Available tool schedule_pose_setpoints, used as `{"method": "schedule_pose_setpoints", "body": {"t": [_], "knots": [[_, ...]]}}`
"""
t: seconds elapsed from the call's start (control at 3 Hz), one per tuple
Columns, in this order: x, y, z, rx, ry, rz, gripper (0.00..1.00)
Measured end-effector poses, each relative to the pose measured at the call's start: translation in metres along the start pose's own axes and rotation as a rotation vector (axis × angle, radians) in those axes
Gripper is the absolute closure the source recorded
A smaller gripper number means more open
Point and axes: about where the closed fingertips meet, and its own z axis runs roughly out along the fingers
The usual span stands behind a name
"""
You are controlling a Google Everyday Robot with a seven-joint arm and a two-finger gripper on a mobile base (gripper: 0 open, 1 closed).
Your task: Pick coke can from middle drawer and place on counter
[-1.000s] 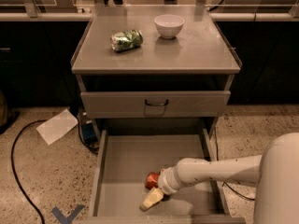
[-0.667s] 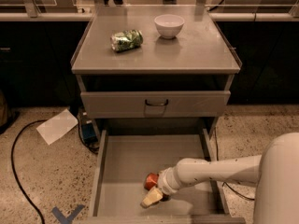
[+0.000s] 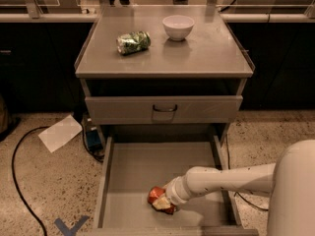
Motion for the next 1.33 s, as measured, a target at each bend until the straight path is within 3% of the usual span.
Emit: {"method": "schedule_pose_setpoints", "body": {"t": [0.33, 0.67, 1.0, 1.33], "knots": [[0.000, 0.000, 0.000, 0.000, 0.000, 0.000, 0.88], [-0.019, 0.008, -0.026, -0.017, 0.000, -0.033, 1.00], [-0.059, 0.020, -0.080, -0.031, -0.026, -0.096, 1.00], [-0.108, 0.027, -0.144, -0.050, -0.100, -0.158, 1.00]]}}
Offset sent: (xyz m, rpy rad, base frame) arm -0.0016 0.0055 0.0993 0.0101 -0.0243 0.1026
